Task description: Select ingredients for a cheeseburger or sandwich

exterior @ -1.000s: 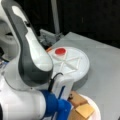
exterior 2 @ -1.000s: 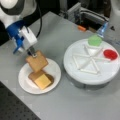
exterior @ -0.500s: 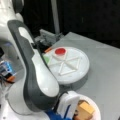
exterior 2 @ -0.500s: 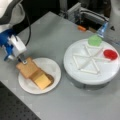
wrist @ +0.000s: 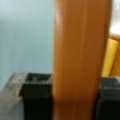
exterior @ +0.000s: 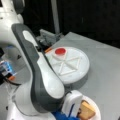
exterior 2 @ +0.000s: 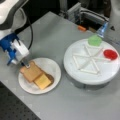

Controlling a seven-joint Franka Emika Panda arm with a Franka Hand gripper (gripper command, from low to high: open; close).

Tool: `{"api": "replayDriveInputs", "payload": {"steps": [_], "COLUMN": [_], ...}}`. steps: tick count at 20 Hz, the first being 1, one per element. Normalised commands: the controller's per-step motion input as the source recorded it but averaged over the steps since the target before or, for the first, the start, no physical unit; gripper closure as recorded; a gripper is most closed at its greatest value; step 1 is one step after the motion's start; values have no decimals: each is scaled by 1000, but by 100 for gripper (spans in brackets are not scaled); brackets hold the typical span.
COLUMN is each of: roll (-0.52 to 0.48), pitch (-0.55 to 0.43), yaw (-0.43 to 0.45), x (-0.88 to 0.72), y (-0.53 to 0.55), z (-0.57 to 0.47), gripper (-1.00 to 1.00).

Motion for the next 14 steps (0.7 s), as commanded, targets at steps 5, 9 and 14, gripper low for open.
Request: {"api": "replayDriveInputs", "payload": {"steps": [5, 9, 14], "roll": [-245, -285, -160], "pitch": [70, 47, -42], "yaw": [240, 197, 116], "x": [-48, -73, -85], "y": [-36, 0, 73], "z": [-101, -121, -102], "gripper": [100, 100, 100]}}
